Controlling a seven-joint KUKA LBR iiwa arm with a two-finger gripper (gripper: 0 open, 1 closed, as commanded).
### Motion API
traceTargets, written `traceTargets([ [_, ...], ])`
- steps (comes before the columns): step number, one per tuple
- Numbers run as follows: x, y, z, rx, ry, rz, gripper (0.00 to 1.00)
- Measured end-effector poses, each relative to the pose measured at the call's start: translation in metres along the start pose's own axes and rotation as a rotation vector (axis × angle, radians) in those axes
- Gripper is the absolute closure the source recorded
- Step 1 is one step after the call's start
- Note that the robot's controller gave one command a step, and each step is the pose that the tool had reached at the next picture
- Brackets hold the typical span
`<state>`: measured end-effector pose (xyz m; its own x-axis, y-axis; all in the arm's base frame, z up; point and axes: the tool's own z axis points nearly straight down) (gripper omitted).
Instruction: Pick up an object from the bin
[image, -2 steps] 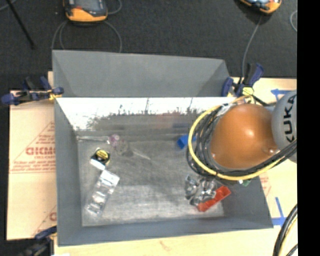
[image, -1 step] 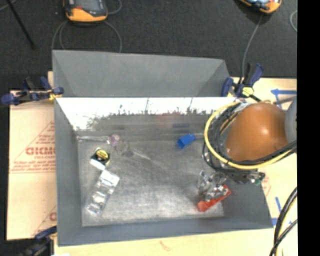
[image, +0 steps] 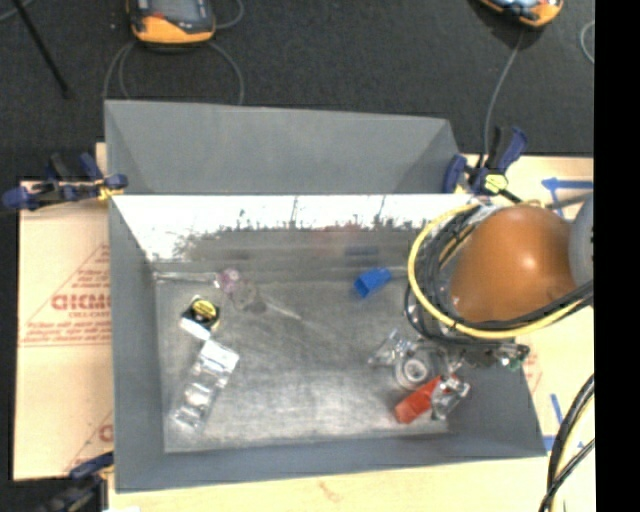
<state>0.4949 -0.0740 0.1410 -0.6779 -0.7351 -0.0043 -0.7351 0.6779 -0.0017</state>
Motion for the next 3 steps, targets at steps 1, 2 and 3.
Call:
traceTargets([
  [1, 0.03, -0.04, 0.067, 0.002, -0.001, 0.037, 0.0],
  [2, 0.027, -0.041, 0.062, 0.008, -0.006, 0.034, 1.0],
  [3, 0.035, -0.036, -0.049, 0.006, 0.0, 0.0, 1.0],
])
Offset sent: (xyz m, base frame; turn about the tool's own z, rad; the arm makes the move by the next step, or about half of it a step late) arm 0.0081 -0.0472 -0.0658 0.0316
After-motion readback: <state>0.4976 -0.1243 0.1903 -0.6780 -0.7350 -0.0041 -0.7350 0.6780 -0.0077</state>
